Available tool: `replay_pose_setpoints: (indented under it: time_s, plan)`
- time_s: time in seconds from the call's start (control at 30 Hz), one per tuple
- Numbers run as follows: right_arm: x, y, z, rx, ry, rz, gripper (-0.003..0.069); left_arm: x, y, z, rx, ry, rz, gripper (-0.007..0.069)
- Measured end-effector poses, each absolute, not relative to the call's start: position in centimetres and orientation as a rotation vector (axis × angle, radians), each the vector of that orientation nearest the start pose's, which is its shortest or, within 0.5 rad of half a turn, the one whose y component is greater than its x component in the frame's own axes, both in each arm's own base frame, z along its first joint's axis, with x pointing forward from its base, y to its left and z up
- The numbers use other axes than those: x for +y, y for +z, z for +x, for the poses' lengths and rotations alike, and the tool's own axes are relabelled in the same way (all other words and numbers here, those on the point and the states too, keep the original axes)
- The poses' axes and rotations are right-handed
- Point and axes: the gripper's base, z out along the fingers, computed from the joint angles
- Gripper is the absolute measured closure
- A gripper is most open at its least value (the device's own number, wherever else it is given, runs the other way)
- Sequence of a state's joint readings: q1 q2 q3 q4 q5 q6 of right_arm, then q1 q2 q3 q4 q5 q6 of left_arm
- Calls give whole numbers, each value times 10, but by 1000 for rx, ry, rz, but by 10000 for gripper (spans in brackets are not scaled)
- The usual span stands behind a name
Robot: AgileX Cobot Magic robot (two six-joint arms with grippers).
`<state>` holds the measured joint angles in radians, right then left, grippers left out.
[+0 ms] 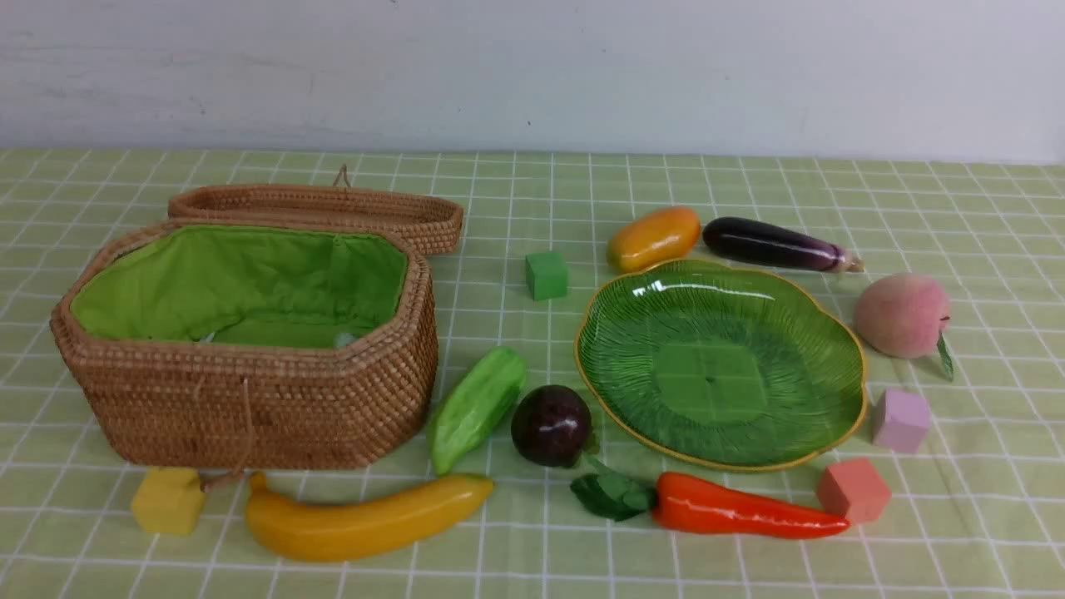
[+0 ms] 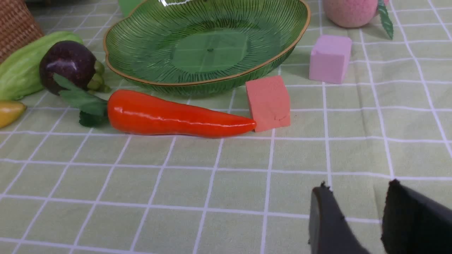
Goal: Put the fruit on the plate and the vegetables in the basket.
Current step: Use the left arm to grab a banana and put it into the right plate
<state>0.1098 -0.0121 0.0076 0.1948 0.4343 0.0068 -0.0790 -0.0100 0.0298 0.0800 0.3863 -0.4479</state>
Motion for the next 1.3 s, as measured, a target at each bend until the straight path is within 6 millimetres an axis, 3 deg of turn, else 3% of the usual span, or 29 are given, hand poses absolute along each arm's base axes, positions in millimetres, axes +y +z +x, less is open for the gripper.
replay_pose_setpoints:
  time_s: [0.87, 1.1, 1.3]
  plan:
    - [13, 173, 49, 1915, 276, 16, 419, -1, 171, 53, 1848, -278, -290, 387]
    - [13, 173, 49, 1915, 276, 16, 419, -6, 187, 56, 1644, -581, -494, 387]
    - [13, 173, 49, 1915, 276, 16, 419, -4, 204, 57, 1453, -670, -513, 387]
